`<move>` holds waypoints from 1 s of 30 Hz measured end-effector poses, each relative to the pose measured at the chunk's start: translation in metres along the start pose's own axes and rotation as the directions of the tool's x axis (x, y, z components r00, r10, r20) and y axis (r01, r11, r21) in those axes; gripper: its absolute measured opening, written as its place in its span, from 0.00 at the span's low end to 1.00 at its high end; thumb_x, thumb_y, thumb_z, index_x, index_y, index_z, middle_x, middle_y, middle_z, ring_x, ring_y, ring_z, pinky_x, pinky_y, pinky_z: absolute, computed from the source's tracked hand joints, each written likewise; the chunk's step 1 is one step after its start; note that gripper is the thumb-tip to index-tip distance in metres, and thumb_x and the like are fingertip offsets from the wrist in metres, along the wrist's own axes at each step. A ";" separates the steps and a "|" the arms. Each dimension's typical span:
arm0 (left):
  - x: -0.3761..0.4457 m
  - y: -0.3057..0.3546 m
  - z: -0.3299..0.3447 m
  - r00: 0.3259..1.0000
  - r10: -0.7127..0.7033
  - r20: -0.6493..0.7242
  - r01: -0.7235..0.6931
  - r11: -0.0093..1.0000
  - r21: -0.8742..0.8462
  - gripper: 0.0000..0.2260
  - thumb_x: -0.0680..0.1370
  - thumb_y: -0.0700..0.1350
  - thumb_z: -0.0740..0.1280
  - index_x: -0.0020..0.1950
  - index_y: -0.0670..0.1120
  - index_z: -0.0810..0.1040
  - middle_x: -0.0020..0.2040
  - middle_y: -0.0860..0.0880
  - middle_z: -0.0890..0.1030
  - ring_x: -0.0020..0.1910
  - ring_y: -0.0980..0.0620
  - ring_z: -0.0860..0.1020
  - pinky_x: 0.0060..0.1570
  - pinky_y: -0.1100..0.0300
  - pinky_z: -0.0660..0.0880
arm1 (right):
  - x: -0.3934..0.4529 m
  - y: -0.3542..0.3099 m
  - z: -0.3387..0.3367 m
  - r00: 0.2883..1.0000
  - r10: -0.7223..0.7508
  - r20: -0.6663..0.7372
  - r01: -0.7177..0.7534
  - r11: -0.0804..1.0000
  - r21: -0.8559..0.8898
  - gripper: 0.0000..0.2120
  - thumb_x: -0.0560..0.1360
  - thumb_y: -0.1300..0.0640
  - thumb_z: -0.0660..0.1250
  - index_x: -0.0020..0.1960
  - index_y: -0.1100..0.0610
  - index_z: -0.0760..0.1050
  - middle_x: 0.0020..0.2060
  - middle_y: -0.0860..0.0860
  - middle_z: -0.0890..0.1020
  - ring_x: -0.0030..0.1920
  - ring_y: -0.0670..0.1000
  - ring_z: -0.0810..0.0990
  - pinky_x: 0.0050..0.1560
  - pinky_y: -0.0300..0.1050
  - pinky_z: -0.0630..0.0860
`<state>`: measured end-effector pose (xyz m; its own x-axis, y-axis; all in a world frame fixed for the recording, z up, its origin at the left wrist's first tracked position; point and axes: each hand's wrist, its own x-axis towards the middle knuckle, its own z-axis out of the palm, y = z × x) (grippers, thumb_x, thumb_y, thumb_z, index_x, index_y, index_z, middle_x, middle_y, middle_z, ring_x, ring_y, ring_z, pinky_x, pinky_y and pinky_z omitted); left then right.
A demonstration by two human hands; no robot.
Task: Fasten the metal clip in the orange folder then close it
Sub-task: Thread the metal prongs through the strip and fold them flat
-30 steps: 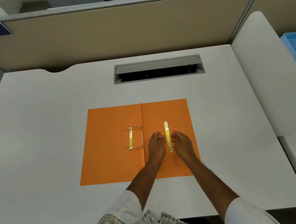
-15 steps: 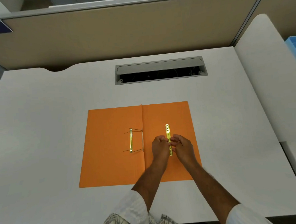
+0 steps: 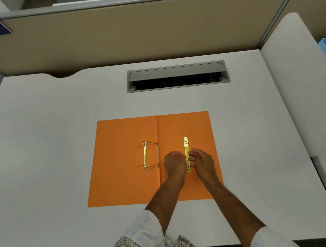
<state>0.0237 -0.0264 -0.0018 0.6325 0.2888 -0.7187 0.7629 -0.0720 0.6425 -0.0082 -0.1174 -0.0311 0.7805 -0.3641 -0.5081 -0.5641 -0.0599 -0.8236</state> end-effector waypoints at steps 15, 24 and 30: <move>-0.001 0.012 0.010 0.995 0.089 0.036 -0.094 0.979 0.180 0.07 0.73 0.39 0.66 0.45 0.44 0.83 0.43 0.45 0.86 0.41 0.47 0.84 0.36 0.58 0.81 | -0.001 -0.002 -0.001 0.999 0.037 0.009 -0.037 0.993 0.113 0.18 0.80 0.69 0.55 0.66 0.61 0.75 0.52 0.53 0.84 0.52 0.51 0.84 0.51 0.49 0.82; 0.002 0.016 -0.006 0.949 0.271 0.163 -0.315 0.854 0.414 0.05 0.72 0.45 0.67 0.41 0.46 0.81 0.39 0.48 0.85 0.39 0.49 0.83 0.39 0.55 0.80 | -0.007 -0.005 0.008 1.000 0.006 0.009 -0.006 0.999 0.054 0.18 0.80 0.68 0.56 0.67 0.61 0.75 0.52 0.52 0.84 0.53 0.52 0.83 0.57 0.55 0.81; 0.008 0.013 -0.041 0.949 0.269 0.162 -0.302 0.923 0.238 0.04 0.72 0.46 0.71 0.42 0.47 0.83 0.35 0.54 0.83 0.32 0.60 0.79 0.30 0.68 0.72 | -0.015 -0.016 0.026 0.998 -0.061 -0.026 0.061 0.998 -0.005 0.11 0.81 0.54 0.63 0.59 0.55 0.80 0.49 0.51 0.85 0.47 0.50 0.83 0.48 0.50 0.82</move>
<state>0.0334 0.0143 0.0116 0.8275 0.1003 -0.5525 0.5449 -0.3809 0.7470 -0.0043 -0.0863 -0.0170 0.8062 -0.3839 -0.4503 -0.5170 -0.0868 -0.8516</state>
